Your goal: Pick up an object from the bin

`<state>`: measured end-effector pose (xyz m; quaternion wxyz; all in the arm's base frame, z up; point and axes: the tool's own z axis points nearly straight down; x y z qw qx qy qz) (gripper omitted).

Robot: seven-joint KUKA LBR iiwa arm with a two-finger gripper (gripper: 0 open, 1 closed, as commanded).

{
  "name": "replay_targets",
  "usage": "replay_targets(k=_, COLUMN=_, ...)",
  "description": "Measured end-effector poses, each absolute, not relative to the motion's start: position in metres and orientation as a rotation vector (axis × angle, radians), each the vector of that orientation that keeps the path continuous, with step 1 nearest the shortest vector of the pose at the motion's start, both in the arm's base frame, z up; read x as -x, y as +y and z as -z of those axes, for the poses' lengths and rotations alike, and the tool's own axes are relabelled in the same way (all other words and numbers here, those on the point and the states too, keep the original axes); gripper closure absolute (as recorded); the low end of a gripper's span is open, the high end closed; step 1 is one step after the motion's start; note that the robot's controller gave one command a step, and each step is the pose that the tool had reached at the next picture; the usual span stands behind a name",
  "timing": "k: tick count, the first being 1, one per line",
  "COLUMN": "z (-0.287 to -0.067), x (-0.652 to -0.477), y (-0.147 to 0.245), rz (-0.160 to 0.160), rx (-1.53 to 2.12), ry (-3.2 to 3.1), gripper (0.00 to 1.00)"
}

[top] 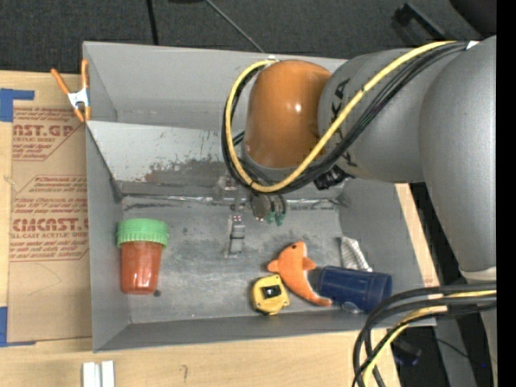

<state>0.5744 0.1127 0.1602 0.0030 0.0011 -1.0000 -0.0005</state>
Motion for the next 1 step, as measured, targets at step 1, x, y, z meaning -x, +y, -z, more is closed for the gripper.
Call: replay_targets(k=1, z=-0.1651, x=-0.5761, y=0.1123, rz=0.003, rx=-0.002, ry=-3.143, gripper=0.0)
